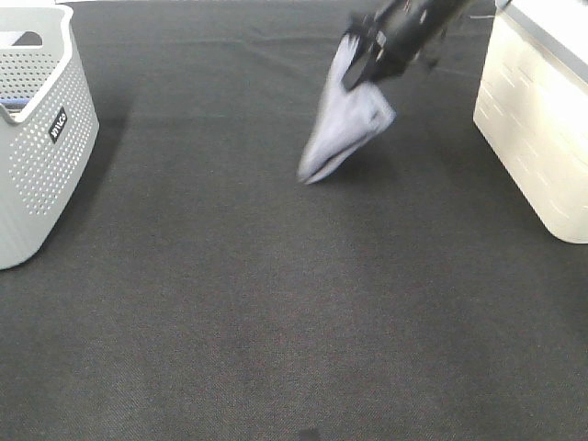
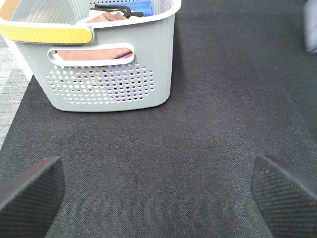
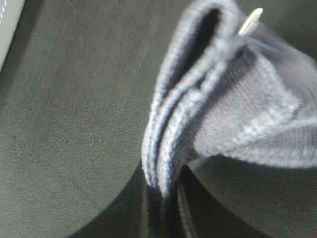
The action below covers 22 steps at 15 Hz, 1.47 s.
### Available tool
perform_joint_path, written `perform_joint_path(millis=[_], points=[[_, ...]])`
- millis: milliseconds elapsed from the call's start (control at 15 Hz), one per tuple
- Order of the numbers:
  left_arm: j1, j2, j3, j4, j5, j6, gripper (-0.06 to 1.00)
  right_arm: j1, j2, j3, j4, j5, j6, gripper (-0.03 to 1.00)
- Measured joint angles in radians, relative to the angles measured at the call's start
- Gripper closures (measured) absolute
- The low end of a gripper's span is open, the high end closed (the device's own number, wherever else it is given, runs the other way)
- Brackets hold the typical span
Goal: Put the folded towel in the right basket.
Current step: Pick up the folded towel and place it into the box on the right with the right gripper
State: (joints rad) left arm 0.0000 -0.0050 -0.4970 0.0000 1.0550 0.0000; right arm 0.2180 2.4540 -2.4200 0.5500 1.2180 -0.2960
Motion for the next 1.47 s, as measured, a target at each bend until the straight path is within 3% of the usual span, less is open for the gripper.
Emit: perform_joint_path(millis=[200,267,467,600,1067,1467], points=[[0.000,0.000,0.000,0.000,0.000,0.000,-0.03,-0.002,-0.161,0.000,-0.191,0.003,0.007,0.90],[0.000,0.000,0.000,0.000,0.000,0.000,-0.03,-0.002,-0.161,0.000,-0.191,0.003,0.007,0.90],[0.000,0.000,0.000,0.000,0.000,0.000,-0.03,-0.027,-0.283,-0.001,-0.320,0.005,0.039,0.90],[0.000,0.000,0.000,0.000,0.000,0.000,-0.03,-0.093,-0.359,-0.001,-0.388,0.005,0.076,0.90],[0.000,0.000,0.000,0.000,0.000,0.000,-0.03,-0.343,-0.411,0.022,-0.405,0.007,0.115,0.90],[0.000,0.000,0.000,0.000,0.000,0.000,-0.03,-0.433,-0.365,0.215,-0.362,0.006,0.134,0.90]])
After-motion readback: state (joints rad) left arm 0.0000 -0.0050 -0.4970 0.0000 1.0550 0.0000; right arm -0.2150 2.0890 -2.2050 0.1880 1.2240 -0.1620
